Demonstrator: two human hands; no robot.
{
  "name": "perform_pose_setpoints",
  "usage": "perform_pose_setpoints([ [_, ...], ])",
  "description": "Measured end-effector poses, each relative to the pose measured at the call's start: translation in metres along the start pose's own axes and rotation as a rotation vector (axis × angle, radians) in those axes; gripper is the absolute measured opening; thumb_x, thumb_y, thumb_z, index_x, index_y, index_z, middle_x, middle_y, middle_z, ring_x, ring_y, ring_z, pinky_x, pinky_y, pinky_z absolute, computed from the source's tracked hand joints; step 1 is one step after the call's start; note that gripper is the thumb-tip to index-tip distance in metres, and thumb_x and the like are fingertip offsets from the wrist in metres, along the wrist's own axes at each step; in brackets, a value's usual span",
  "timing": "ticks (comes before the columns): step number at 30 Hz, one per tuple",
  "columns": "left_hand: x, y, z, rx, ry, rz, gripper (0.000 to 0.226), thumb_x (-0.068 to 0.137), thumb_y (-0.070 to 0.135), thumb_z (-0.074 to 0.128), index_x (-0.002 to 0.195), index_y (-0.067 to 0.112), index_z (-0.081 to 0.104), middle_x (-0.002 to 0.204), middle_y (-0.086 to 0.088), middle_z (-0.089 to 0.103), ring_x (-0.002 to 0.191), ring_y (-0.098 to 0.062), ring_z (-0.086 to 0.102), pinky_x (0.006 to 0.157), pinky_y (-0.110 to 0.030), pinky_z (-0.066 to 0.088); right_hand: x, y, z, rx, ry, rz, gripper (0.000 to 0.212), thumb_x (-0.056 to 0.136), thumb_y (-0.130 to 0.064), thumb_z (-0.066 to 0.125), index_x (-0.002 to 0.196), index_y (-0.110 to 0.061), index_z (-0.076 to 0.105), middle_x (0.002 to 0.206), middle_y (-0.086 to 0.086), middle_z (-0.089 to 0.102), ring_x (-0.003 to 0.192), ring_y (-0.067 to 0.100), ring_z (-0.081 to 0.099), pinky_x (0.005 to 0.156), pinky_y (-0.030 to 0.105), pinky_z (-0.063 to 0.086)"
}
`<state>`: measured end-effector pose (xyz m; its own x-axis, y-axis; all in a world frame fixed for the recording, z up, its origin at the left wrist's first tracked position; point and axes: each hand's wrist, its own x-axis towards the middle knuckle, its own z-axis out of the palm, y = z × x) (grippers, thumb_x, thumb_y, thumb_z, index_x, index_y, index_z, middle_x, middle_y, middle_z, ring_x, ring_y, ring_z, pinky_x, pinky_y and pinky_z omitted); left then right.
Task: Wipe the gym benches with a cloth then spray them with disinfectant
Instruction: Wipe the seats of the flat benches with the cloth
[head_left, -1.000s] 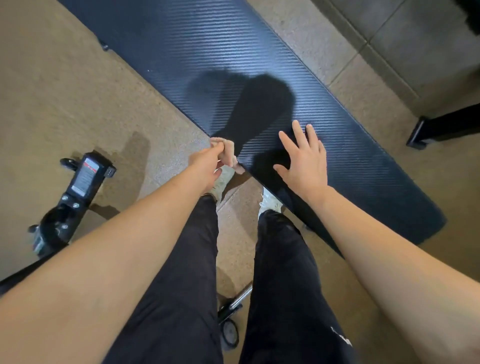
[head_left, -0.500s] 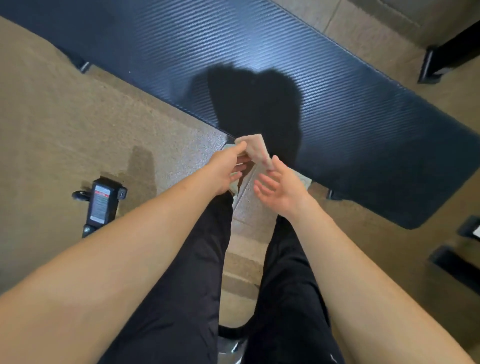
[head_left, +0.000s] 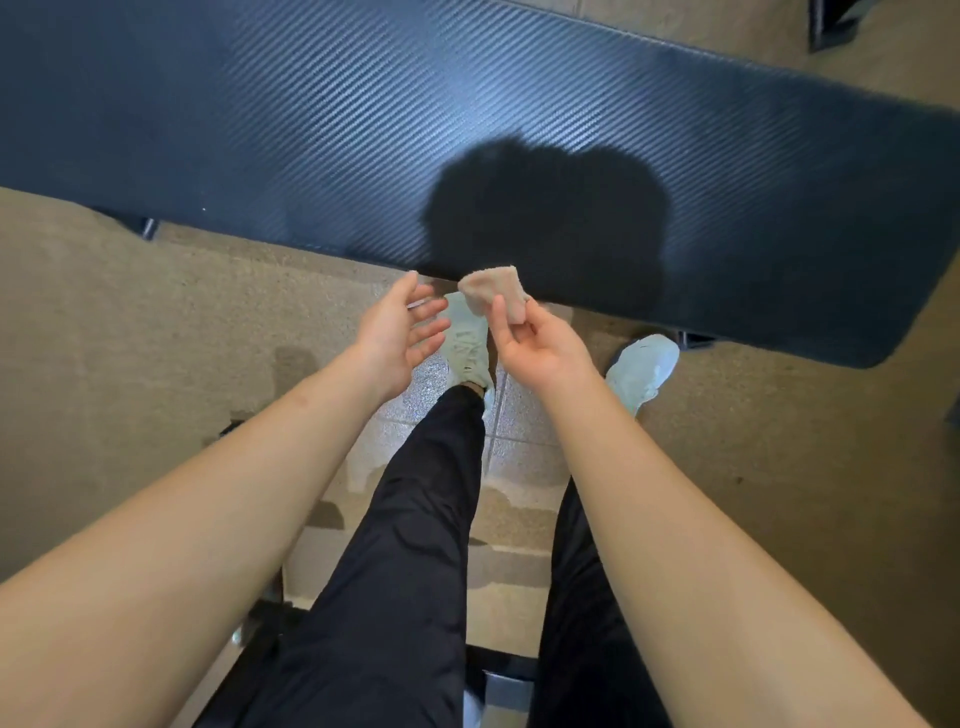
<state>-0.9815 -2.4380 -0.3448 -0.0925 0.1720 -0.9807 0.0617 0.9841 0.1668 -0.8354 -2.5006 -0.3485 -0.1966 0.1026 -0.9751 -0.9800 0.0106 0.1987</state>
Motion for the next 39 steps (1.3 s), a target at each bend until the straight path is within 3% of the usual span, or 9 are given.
perform_pose_setpoints([
  [4, -0.013, -0.004, 0.035, -0.079, -0.024, -0.013, 0.039, 0.106, 0.040, 0.053, 0.136, 0.016, 0.052, 0.128, -0.005, 0.069, 0.112, -0.021, 0.071, 0.098, -0.035, 0.057, -0.012, -0.024, -0.019, 0.121, 0.018, -0.045, 0.022, 0.102, -0.006, 0.057, 0.123, 0.000, 0.060, 0.116, 0.021, 0.065, 0.106, 0.041, 0.064, 0.067, 0.042, 0.063],
  [10, -0.024, -0.009, 0.072, -0.194, 0.002, 0.003, 0.027, 0.107, 0.037, 0.051, 0.127, 0.020, 0.046, 0.137, -0.012, 0.061, 0.118, -0.024, 0.068, 0.107, -0.038, 0.053, -0.037, -0.082, -0.051, 0.203, 0.048, -0.103, 0.020, 0.105, -0.007, 0.050, 0.124, -0.005, 0.057, 0.098, 0.020, 0.064, 0.076, 0.036, 0.066, 0.094, 0.041, 0.055],
  [13, -0.027, -0.012, 0.079, -0.134, 0.038, 0.046, 0.028, 0.106, 0.039, 0.052, 0.124, 0.018, 0.046, 0.135, -0.010, 0.062, 0.116, -0.022, 0.068, 0.103, -0.036, 0.055, -0.039, -0.110, -0.071, 0.268, 0.046, -0.113, 0.029, 0.106, -0.011, 0.048, 0.134, -0.009, 0.055, 0.087, 0.014, 0.062, 0.065, 0.023, 0.067, 0.094, 0.040, 0.055],
  [15, -0.029, -0.016, 0.086, -0.002, 0.108, 0.109, 0.032, 0.104, 0.038, 0.055, 0.128, 0.018, 0.047, 0.135, -0.007, 0.061, 0.112, -0.020, 0.068, 0.099, -0.036, 0.056, -0.039, -0.127, -0.084, 0.278, 0.053, -0.108, 0.038, 0.104, -0.011, 0.051, 0.142, -0.010, 0.053, 0.102, 0.011, 0.062, 0.086, 0.018, 0.060, 0.082, 0.042, 0.057],
  [21, -0.056, -0.052, 0.130, 0.801, 0.274, 0.563, 0.055, 0.091, 0.028, 0.070, 0.141, 0.013, 0.051, 0.119, -0.001, 0.063, 0.113, -0.019, 0.062, 0.106, -0.039, 0.047, -0.061, -0.168, -0.111, 0.323, 0.022, -0.133, 0.015, 0.106, -0.013, 0.049, 0.101, -0.001, 0.057, 0.080, 0.011, 0.053, 0.070, 0.024, 0.054, 0.097, 0.039, 0.052],
  [26, -0.067, -0.084, 0.193, 1.405, 0.010, 0.872, 0.062, 0.095, 0.035, 0.067, 0.152, 0.023, 0.046, 0.151, -0.002, 0.047, 0.137, -0.021, 0.046, 0.111, -0.039, 0.041, -0.076, -0.200, -0.138, 0.396, -0.048, -0.146, 0.015, 0.105, -0.011, 0.049, 0.097, -0.002, 0.057, 0.101, 0.013, 0.060, 0.133, 0.025, 0.053, 0.108, 0.041, 0.047],
  [31, -0.073, -0.119, 0.241, 1.743, -0.088, 0.866, 0.081, 0.096, 0.044, 0.063, 0.163, 0.030, 0.020, 0.173, 0.001, 0.007, 0.157, -0.032, 0.011, 0.119, -0.051, 0.034, -0.069, -0.237, -0.166, 0.313, -0.041, -0.263, 0.022, 0.102, -0.002, 0.045, 0.119, -0.006, 0.058, 0.122, 0.017, 0.059, 0.121, 0.033, 0.056, 0.085, 0.045, 0.056],
  [34, -0.075, -0.131, 0.254, 1.801, -0.054, 0.748, 0.086, 0.095, 0.050, 0.058, 0.164, 0.032, 0.010, 0.173, 0.003, -0.010, 0.158, -0.034, -0.007, 0.114, -0.051, 0.039, -0.069, -0.263, -0.183, 0.288, 0.022, -0.289, 0.037, 0.102, -0.005, 0.048, 0.139, -0.008, 0.051, 0.137, 0.018, 0.054, 0.128, 0.033, 0.054, 0.093, 0.044, 0.056],
  [39, -0.072, -0.128, 0.260, 1.899, -0.041, 0.721, 0.091, 0.093, 0.058, 0.056, 0.164, 0.030, 0.007, 0.172, 0.000, -0.012, 0.157, -0.039, -0.006, 0.115, -0.056, 0.039, -0.082, -0.301, -0.209, 0.138, 0.076, -0.365, 0.035, 0.104, -0.012, 0.053, 0.139, -0.011, 0.051, 0.133, 0.018, 0.058, 0.122, 0.035, 0.060, 0.081, 0.040, 0.062],
])
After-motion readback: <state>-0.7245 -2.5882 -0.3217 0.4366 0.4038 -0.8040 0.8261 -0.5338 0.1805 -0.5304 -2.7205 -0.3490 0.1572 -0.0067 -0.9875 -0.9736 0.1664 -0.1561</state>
